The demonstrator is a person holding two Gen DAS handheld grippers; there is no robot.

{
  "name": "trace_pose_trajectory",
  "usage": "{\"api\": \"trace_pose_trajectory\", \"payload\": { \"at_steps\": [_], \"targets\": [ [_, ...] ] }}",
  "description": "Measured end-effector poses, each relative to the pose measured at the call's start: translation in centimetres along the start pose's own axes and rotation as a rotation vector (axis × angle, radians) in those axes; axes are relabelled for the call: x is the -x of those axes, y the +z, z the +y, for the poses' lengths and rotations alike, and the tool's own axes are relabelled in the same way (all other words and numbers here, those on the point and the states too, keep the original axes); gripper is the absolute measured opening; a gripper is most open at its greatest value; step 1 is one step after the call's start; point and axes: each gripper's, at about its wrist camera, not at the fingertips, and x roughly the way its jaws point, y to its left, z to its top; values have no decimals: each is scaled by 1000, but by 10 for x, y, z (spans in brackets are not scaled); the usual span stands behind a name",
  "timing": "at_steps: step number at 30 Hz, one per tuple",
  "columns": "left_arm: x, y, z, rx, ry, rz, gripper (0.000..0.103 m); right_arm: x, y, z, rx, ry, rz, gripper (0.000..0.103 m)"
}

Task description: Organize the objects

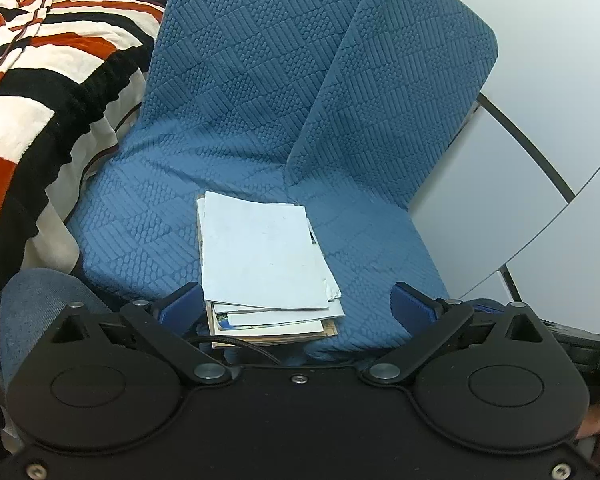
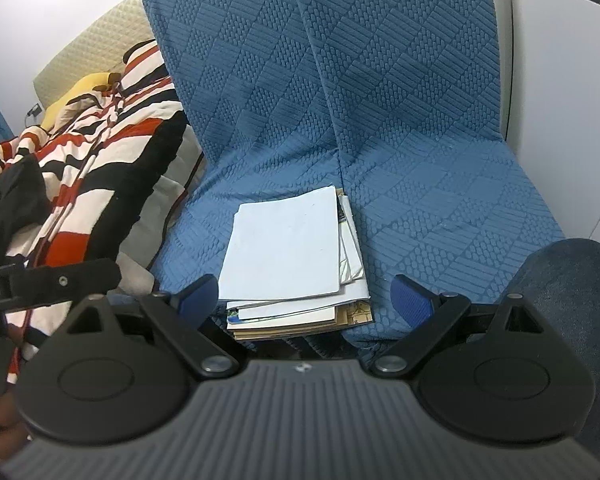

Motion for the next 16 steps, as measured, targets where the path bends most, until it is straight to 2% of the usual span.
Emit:
{"api": "trace_pose_trajectory", "payload": {
  "at_steps": [16],
  "targets": [
    [-2, -1, -3, -18, 9, 5, 100, -1, 2, 0, -4, 8, 4, 94]
  ]
}}
